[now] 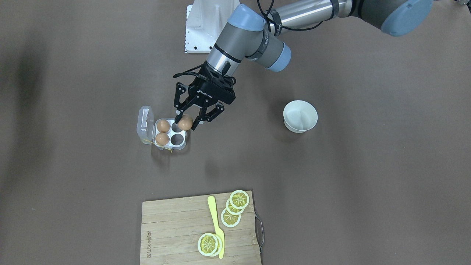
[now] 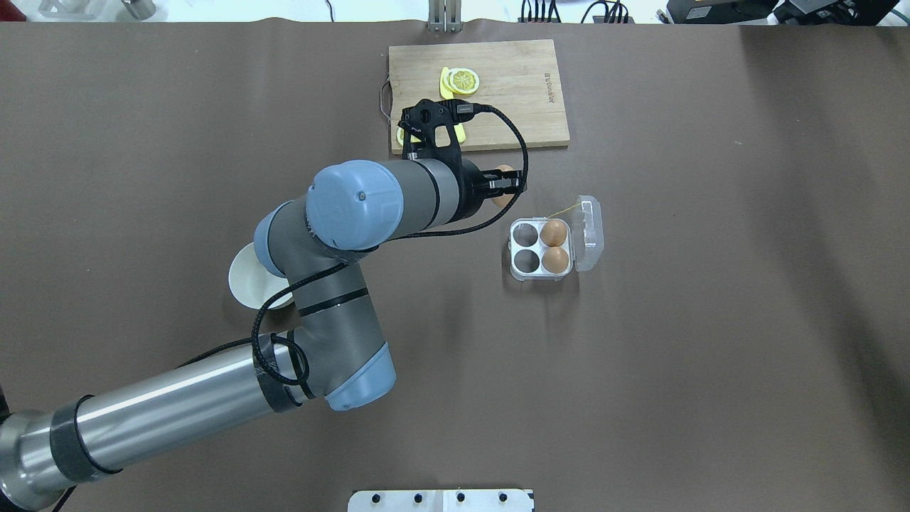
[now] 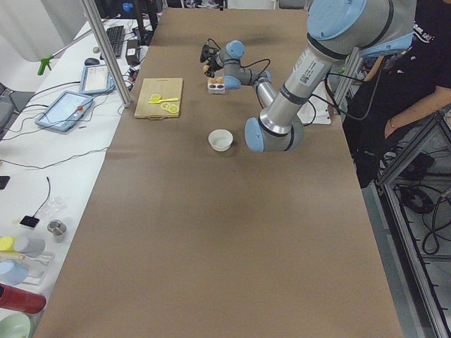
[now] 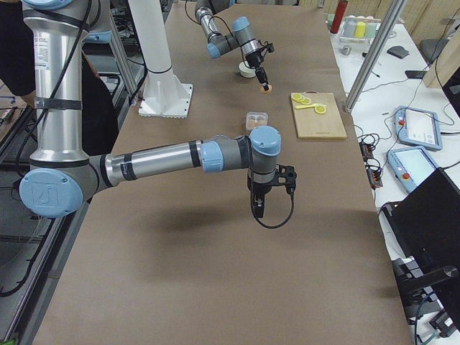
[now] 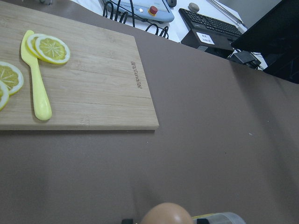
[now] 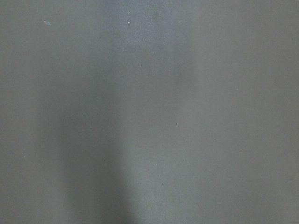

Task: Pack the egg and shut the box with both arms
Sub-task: 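Lift the egg with the left gripper and carry it over the egg box, then lower the egg into the empty egg box cup and open the left gripper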

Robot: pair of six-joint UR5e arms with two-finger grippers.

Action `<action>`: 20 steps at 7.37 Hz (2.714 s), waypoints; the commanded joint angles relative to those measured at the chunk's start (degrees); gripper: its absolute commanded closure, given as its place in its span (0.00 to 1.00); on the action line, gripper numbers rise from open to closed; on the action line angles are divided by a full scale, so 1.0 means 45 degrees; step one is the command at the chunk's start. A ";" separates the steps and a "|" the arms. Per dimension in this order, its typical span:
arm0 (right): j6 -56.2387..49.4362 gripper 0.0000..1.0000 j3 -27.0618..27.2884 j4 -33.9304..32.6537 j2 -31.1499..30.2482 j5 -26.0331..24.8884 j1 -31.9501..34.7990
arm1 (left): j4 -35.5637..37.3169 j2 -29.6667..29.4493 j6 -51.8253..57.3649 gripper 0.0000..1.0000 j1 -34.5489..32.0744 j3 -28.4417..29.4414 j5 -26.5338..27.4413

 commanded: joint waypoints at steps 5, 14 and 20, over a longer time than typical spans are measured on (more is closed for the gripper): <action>-0.0001 0.00 0.0069 0.0000 -0.0101 -0.0009 0.0135 | -0.0538 -0.0573 -0.0010 0.66 0.0685 0.1750 0.0977; -0.0001 0.00 0.0147 0.0020 -0.0296 0.0010 0.0213 | -0.0558 -0.0670 0.0010 0.66 0.1663 0.2005 0.2345; -0.0001 0.00 0.0147 0.0020 -0.0297 -0.0009 0.0232 | -0.0577 -0.0689 0.0010 0.11 0.1702 0.2005 0.2384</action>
